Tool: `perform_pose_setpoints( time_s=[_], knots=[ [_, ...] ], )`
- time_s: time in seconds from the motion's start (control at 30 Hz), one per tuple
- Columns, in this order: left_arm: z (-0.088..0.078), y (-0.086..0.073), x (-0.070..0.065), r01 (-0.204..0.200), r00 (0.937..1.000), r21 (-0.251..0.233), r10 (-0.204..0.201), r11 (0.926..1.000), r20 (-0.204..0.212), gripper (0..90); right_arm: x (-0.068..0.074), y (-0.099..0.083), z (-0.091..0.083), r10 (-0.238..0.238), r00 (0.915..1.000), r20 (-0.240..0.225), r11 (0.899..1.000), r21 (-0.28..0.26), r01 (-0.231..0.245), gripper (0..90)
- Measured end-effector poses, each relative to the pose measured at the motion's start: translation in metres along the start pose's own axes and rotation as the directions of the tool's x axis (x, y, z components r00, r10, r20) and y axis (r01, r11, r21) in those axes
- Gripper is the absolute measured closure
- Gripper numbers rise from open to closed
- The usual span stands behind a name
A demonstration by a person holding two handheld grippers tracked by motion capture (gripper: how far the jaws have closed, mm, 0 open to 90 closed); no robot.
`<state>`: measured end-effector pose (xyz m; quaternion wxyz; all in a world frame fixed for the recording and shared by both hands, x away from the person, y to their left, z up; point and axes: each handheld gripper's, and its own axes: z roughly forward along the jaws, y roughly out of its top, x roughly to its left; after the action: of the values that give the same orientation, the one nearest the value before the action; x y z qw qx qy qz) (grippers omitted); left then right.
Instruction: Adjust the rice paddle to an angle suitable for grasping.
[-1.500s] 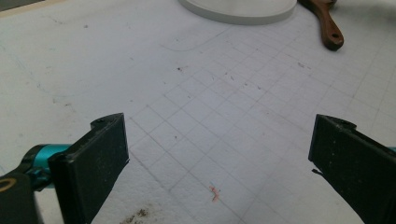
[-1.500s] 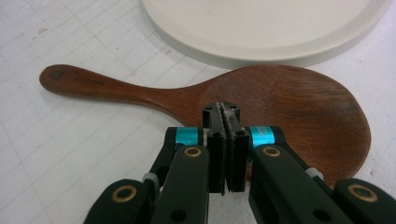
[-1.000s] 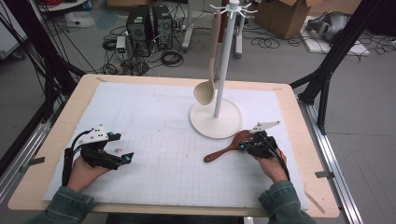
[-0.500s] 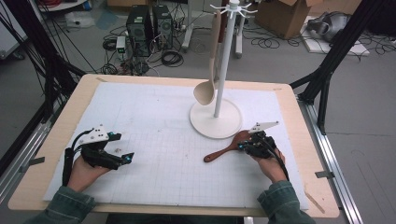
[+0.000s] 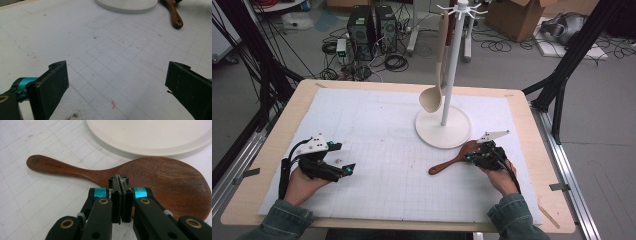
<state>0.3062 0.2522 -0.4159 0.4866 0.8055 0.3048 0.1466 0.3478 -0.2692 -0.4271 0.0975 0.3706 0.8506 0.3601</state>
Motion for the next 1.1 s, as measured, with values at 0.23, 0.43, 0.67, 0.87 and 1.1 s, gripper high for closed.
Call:
perform_pose_setpoints(
  time_s=[0.23,0.43,0.67,0.87,1.1],
  knots=[
    [0.000,0.000,0.000,-0.001,1.0000,0.001,0.001,1.0000,-0.001,5.3,0.005,-0.001,0.002,0.004,0.9998,-0.019,1.000,-0.012,-0.005,89.9],
    [0.000,0.000,0.000,-0.005,1.0000,0.003,0.005,1.0000,-0.001,5.3,0.012,0.000,0.004,-0.001,0.9994,-0.035,1.000,-0.019,0.000,89.9],
    [0.000,0.000,0.000,-0.007,1.0000,0.002,0.007,1.0000,0.000,5.3,0.022,0.003,0.008,-0.017,0.9983,-0.056,1.000,-0.013,0.017,90.0],
    [0.000,0.000,0.000,-0.008,1.0000,0.004,0.008,1.0000,0.000,5.3,0.031,0.005,0.014,-0.020,0.9963,-0.084,1.000,-0.025,0.018,89.9],
    [0.000,0.000,0.000,-0.007,1.0000,0.004,0.007,1.0000,0.000,5.3,0.043,0.009,0.020,-0.032,0.9938,-0.107,0.999,-0.023,0.029,89.9]
  ],
)
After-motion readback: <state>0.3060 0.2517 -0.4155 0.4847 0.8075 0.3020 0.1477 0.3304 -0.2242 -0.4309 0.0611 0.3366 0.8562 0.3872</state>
